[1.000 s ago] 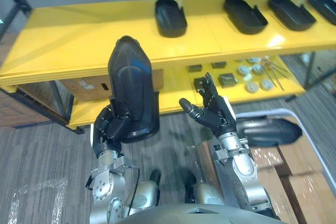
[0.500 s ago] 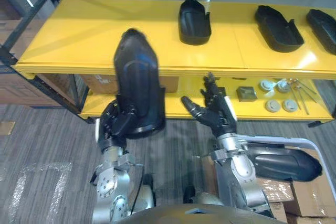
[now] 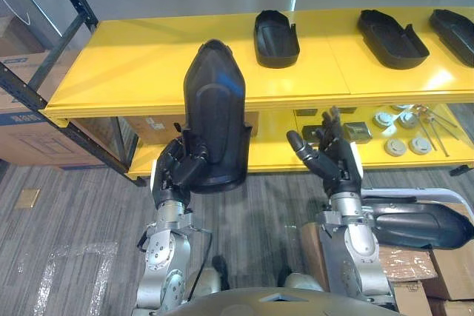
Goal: Walk over and take three plastic housings, then place them on the shelf
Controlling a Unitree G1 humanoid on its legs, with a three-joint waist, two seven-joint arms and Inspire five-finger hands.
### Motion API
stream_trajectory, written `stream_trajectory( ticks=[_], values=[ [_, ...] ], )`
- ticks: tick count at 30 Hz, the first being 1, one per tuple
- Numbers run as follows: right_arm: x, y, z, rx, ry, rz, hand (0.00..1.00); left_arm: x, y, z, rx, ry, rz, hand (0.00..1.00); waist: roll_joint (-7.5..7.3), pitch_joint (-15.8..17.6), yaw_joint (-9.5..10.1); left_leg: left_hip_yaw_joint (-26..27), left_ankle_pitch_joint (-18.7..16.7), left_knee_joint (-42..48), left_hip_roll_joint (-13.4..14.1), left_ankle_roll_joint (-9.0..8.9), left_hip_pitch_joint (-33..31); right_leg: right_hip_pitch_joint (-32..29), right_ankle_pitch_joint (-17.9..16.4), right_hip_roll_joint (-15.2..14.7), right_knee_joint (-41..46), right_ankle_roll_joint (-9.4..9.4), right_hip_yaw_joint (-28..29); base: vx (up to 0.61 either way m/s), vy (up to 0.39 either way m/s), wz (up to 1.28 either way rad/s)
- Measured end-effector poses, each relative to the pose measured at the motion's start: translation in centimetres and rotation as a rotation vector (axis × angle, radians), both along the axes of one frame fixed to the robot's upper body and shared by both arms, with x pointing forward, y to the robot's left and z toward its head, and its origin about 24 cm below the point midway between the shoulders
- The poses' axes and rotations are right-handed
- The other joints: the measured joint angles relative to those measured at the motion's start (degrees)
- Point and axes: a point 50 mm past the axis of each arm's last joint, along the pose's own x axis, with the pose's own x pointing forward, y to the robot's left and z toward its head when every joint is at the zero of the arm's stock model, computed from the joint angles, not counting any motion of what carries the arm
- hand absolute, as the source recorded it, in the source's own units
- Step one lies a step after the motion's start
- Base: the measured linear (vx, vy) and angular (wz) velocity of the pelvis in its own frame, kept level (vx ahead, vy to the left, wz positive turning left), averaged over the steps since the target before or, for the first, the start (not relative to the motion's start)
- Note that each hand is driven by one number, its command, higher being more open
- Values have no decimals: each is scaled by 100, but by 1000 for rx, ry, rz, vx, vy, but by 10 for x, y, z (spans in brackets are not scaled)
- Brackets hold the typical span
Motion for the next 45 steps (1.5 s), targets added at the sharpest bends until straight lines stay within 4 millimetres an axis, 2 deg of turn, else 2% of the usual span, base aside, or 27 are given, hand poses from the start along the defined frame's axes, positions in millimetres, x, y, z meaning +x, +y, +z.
stream_trajectory(
  ticks=[1,2,3,4,5,6,7,8,9,10,11,13,14,19,20,31,39,40,41,42,44,45],
  values=[
    [0,3,-3,-7,11,22,100,-1,1,-2,-2,11,7,0,16,38,22,-98,19,43,-47,-20,-48,15,39,-70,-4,6,3,-16,48,-3],
    [1,4,-3,-15,11,27,100,-1,1,-4,-5,17,12,0,-35,78,36,-145,-65,34,-57,99,-33,8,73,-131,-12,13,-14,-29,88,-7],
    [1,5,-1,-12,2,26,100,-2,1,-6,-5,29,15,0,18,74,48,-195,-160,-1,87,228,8,8,133,-168,5,87,-10,-13,90,-5],
    [2,6,1,-7,-5,27,100,-3,1,-9,-4,37,11,0,42,79,30,-240,-154,-151,268,212,104,11,145,-188,48,109,30,6,142,-9],
    [4,6,2,-7,-12,20,100,-4,1,-10,-5,43,11,0,55,80,11,-325,-107,-391,383,139,255,6,151,-220,75,133,85,25,212,-20],
    [6,3,5,-9,-23,0,100,-5,1,-10,-5,42,2,0,65,73,-8,-426,59,-803,518,-98,510,-7,171,-284,76,261,174,28,252,-29],
    [7,1,6,-7,-29,-12,100,-5,0,-10,-5,38,-6,0,86,63,-8,-424,138,-1025,562,-213,648,-25,183,-315,76,336,250,30,352,-48],
    [10,-5,9,12,-40,-43,100,-4,0,-9,2,30,-18,0,127,32,-11,-311,22,-1514,490,-498,968,-102,255,-440,83,518,431,25,323,-44],
    [11,-5,9,26,-37,-62,100,-1,2,-8,12,26,-21,0,-17,82,-13,-201,76,-1540,317,-431,1013,-119,305,-582,66,588,526,5,381,-51],
    [10,-5,7,64,-31,-86,100,-1,6,-8,26,22,-21,0,-226,99,-14,-66,20,-1519,92,-340,1011,-177,399,-791,11,715,626,-33,374,-39],
    [7,-3,4,113,-17,-99,100,-2,10,-9,41,31,-20,0,-336,94,-18,27,-50,-1484,-33,-221,988,-190,602,-914,-96,726,646,-53,340,-36],
    [4,0,0,174,2,-102,100,-4,14,-12,52,47,-17,0,-319,103,-9,164,-160,-1507,-66,-106,1002,-207,996,-914,-244,660,537,-56,240,-31],
    [1,2,-2,185,13,-103,100,-4,17,-12,56,48,-5,0,-311,103,-9,198,-189,-1548,-77,-52,1019,-199,1057,-860,-249,679,513,-33,157,-24],
    [0,7,-4,181,25,-58,100,-4,18,-9,59,37,3,0,-325,14,-6,296,-52,-1712,-175,4,1068,-184,1083,-818,-461,661,228,42,45,-11],
    [-1,-5,-20,133,120,-101,100,0,12,10,22,-60,25,0,-296,-377,-29,364,690,-2770,84,-227,1362,-179,1078,-445,-832,486,-52,0,0,0],
    [-2,-10,-22,137,126,-127,100,0,14,10,17,-59,42,0,-316,-398,-29,331,699,-2767,119,-243,1372,-113,1084,-410,-891,494,-101,0,-2,1],
    [-15,-26,-38,207,193,-223,100,-3,31,10,8,-61,132,0,-334,-558,-30,279,694,-2762,137,-272,1405,-14,1079,-390,-973,489,-202,3,-7,3],
    [-16,-27,-40,206,207,-227,100,-3,32,10,7,-63,133,0,-336,-557,-30,281,654,-2754,112,-252,1415,-166,939,-461,-670,467,-163,-9,46,-8],
    [-17,-28,-42,217,214,-232,100,-2,31,10,5,-65,128,0,-363,-505,-40,278,528,-2608,56,-196,1401,-451,723,-590,25,469,-86,-33,51,-14],
    [-18,-29,-43,229,224,-236,100,-2,30,9,4,-62,123,0,-353,-428,-76,295,405,-2417,37,-153,1424,-880,590,-732,1057,335,-57,-55,52,-13],
    [-23,-28,-46,244,238,-243,100,-2,30,10,10,-65,115,0,-419,-311,-147,313,274,-2279,-7,-110,1554,-1221,633,-903,1996,197,-10,-88,34,-6],
    [-34,-26,-53,268,269,-248,100,-2,30,10,22,-67,97,0,-435,-158,-239,281,157,-2187,49,-31,1710,-1318,679,-884,2420,167,320,-94,26,4]
  ],
)
